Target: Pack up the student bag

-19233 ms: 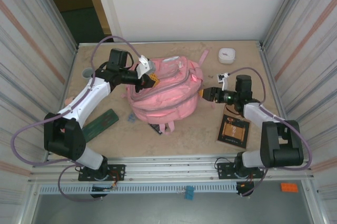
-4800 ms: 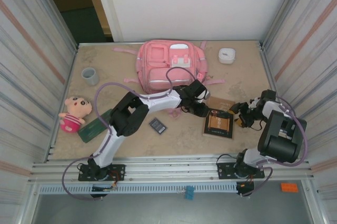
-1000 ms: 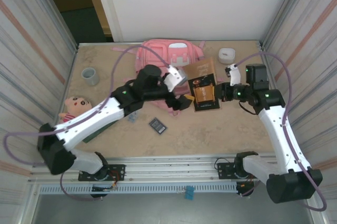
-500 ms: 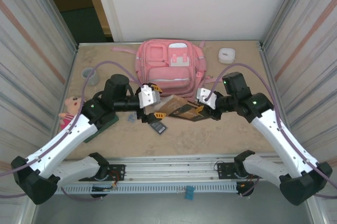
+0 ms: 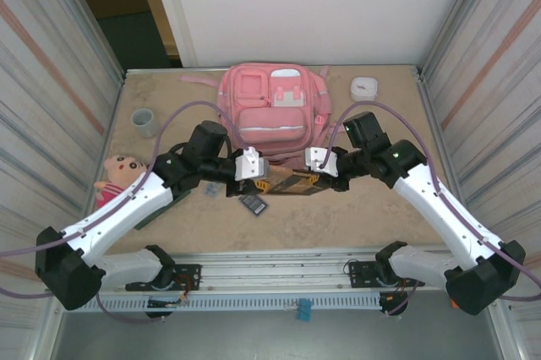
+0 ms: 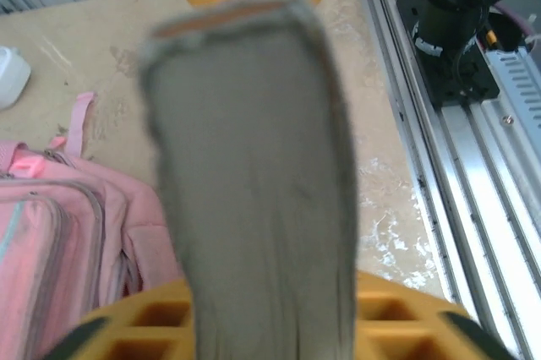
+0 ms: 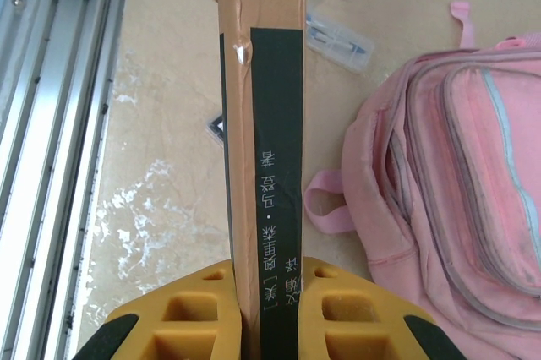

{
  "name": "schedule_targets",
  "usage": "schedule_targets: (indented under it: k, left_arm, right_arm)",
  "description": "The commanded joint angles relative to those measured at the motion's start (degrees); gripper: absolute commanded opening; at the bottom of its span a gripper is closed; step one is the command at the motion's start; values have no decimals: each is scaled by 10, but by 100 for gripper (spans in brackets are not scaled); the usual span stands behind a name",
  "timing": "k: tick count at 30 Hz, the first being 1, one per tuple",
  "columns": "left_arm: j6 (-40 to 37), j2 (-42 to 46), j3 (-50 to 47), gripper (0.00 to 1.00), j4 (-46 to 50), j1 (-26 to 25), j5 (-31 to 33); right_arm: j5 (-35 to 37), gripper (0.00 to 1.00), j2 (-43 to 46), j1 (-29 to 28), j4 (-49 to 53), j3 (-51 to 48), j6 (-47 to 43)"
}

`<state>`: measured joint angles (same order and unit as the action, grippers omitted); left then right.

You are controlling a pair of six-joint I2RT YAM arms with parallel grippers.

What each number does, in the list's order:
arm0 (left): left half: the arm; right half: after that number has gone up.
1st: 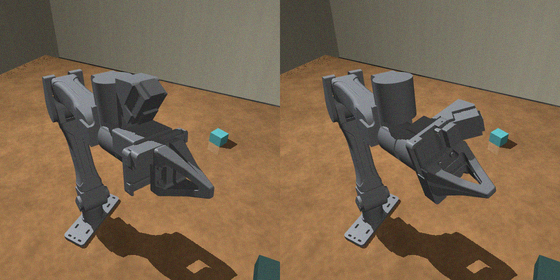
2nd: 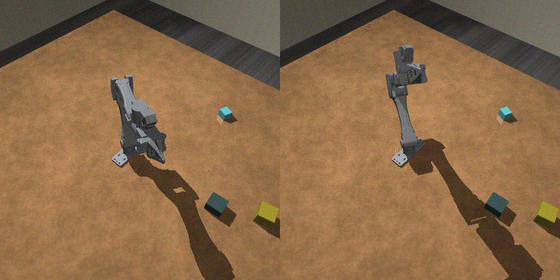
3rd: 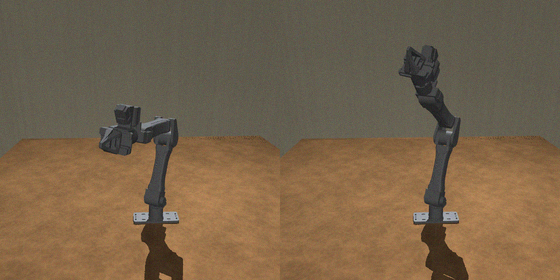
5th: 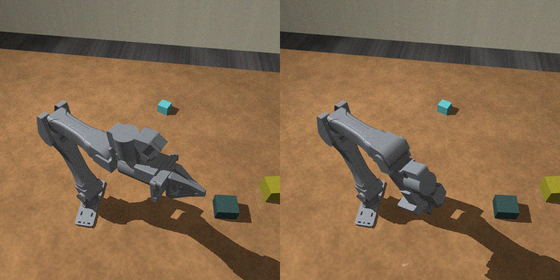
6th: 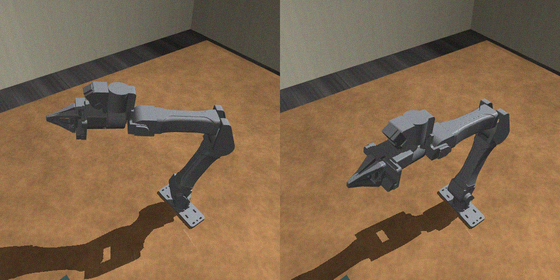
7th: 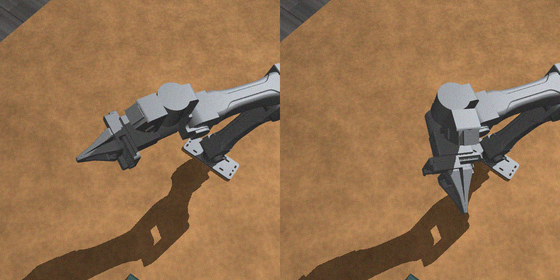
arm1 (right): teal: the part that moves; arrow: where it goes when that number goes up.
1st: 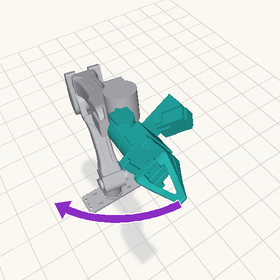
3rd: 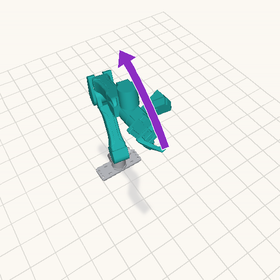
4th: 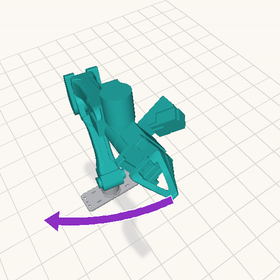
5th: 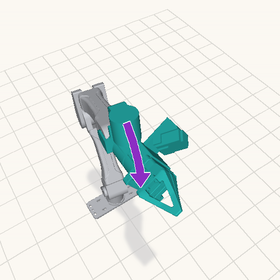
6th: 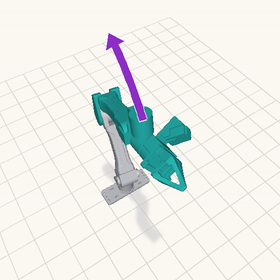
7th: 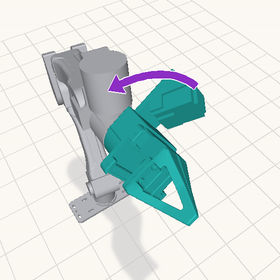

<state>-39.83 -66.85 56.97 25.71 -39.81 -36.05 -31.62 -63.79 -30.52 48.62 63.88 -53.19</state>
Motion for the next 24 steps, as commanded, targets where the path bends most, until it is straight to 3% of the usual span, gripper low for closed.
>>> schedule_targets:
  k: [1, 2, 4, 6, 8, 10, 16, 21, 24]
  left_arm:
    - [10, 8, -1, 9, -23, 9, -21]
    - [26, 14, -11, 0, -44, 18, -28]
    - [69, 28, -36, 0, -98, 36, -56]
    - [117, 42, -62, 0, -163, 48, -86]
    - [165, 52, -84, 0, -224, 50, -99]
    - [214, 57, -106, 0, -282, 50, -111]
    - [302, 54, -147, 0, -390, 52, -114]
    - [336, 46, -153, 0, -422, 58, -112]
    - [368, 39, -157, 0, -460, 70, -129]
  right_arm:
    - [-21, 12, 3, 6, -45, 23, 14]
    - [-31, 21, 9, 20, -58, 17, 31]
    - [-84, 39, 29, 74, -104, -6, 79]
    - [-161, 59, 56, 144, -196, -50, 183]
    - [-229, 69, 94, 212, -310, -107, 329]
    - [-263, 75, 123, 256, -429, -165, 450]
    - [-285, 84, 182, 261, -549, -262, 568]
    - [-255, 88, 230, 260, -667, -345, 658]
    - [-201, 88, 248, 258, -668, -362, 677]
